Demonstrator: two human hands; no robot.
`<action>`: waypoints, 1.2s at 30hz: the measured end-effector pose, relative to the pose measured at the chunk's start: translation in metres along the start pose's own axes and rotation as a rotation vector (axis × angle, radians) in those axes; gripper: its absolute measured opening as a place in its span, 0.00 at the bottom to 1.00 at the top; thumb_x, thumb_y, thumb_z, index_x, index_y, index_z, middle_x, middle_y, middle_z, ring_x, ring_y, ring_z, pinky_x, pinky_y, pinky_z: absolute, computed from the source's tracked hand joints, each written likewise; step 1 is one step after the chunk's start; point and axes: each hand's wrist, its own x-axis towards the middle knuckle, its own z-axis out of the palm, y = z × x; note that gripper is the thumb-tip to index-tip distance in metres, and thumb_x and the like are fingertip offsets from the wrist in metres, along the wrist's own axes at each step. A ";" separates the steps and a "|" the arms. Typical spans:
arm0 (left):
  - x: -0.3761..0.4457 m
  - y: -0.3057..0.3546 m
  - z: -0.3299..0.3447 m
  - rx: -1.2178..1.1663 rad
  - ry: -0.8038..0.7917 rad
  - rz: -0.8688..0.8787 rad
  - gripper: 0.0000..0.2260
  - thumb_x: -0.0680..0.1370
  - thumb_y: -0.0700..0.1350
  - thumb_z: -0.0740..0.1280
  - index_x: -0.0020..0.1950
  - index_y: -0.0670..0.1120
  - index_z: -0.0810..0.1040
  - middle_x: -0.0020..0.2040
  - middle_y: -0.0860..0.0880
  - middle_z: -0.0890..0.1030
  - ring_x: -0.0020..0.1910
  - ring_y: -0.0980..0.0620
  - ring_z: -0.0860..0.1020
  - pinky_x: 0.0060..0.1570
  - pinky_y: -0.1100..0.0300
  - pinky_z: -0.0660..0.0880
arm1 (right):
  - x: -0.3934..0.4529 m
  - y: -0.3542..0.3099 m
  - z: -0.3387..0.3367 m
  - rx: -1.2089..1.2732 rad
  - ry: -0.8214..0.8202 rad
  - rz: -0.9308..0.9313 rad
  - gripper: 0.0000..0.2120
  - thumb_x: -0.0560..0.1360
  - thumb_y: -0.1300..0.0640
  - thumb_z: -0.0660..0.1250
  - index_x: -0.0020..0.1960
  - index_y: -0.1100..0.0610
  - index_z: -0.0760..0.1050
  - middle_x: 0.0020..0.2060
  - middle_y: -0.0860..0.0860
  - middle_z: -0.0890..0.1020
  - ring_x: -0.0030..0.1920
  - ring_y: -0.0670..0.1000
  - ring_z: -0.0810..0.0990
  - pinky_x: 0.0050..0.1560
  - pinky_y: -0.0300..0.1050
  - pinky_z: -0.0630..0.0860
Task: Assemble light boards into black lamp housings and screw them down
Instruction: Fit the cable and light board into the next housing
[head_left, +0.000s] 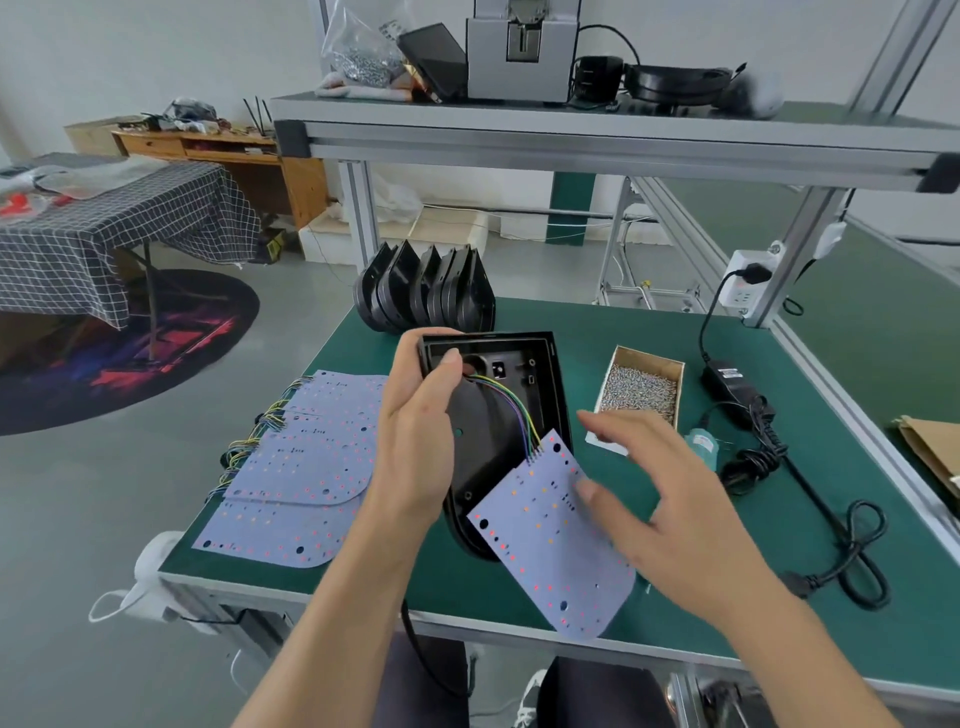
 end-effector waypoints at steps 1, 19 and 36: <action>0.000 0.000 0.001 -0.007 -0.003 0.002 0.06 0.80 0.48 0.62 0.53 0.50 0.78 0.48 0.51 0.80 0.49 0.51 0.75 0.56 0.49 0.71 | 0.000 -0.001 0.002 -0.044 -0.014 -0.016 0.23 0.77 0.53 0.72 0.72 0.51 0.77 0.63 0.44 0.76 0.67 0.48 0.75 0.69 0.38 0.67; -0.015 -0.002 0.010 -0.365 -0.189 -0.333 0.09 0.76 0.45 0.68 0.55 0.46 0.81 0.51 0.41 0.83 0.50 0.45 0.80 0.54 0.49 0.75 | 0.042 -0.028 -0.017 0.355 -0.148 0.069 0.06 0.76 0.43 0.72 0.45 0.43 0.78 0.79 0.33 0.60 0.79 0.35 0.57 0.72 0.37 0.57; -0.018 -0.010 0.016 -0.462 -0.147 -0.359 0.08 0.76 0.52 0.71 0.49 0.49 0.80 0.45 0.45 0.77 0.50 0.44 0.71 0.54 0.46 0.66 | 0.039 -0.034 0.026 0.260 0.400 0.103 0.10 0.82 0.45 0.64 0.55 0.51 0.75 0.64 0.36 0.68 0.75 0.51 0.67 0.71 0.62 0.68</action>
